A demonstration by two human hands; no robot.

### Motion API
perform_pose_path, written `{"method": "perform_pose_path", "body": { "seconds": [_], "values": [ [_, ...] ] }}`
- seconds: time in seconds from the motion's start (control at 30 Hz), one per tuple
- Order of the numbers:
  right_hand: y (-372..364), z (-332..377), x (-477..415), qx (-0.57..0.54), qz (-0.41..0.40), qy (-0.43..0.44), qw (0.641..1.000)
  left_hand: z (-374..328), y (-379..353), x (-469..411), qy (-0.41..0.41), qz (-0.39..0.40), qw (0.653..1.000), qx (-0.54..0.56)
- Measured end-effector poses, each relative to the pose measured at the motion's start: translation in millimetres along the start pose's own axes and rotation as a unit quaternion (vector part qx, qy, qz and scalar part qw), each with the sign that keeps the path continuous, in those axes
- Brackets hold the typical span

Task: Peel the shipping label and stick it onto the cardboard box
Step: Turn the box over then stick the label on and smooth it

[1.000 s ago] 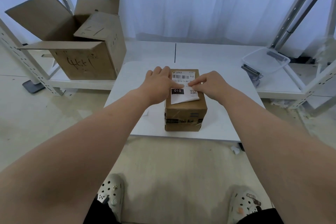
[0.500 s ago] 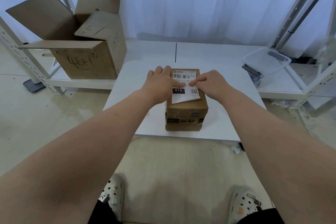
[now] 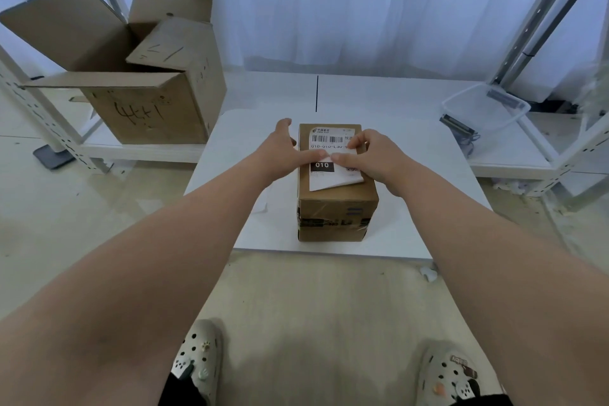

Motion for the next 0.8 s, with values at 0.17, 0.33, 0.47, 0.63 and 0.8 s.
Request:
{"method": "perform_pose_path", "body": {
  "seconds": [0.17, 0.33, 0.47, 0.63, 0.8],
  "values": [
    [1.9, 2.8, -3.1, 0.004, -0.045, 0.022, 0.999, 1.3, -4.3, -10.8, -0.013, 0.011, 0.999, 0.046],
    [0.2, 6.0, -5.7, 0.061, -0.079, 0.035, 0.994, 3.5, -9.4, -19.6, -0.011, -0.021, 0.997, 0.069],
    [1.6, 5.4, -8.2, 0.061, -0.07, 0.025, 0.995, 3.1, -9.4, -20.5, -0.015, -0.027, 0.997, 0.074],
    [2.6, 3.3, -8.6, 0.013, -0.066, 0.014, 0.998, 6.0, 0.1, -15.4, -0.016, -0.008, 0.998, 0.066],
    [3.1, 2.0, -7.1, 0.017, -0.107, 0.011, 0.994, 4.0, -4.4, -15.5, -0.02, -0.022, 0.999, 0.039]
  ]
}}
Point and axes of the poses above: each hand's wrist, its own x-axis away from the middle knuckle, its own y-axis out of the back of the hand, z = x × y, the point moved 2 cm from there along -x, towards the middle knuckle, and after that the axes turned 10 degrees about z, right-handed, at the moved point
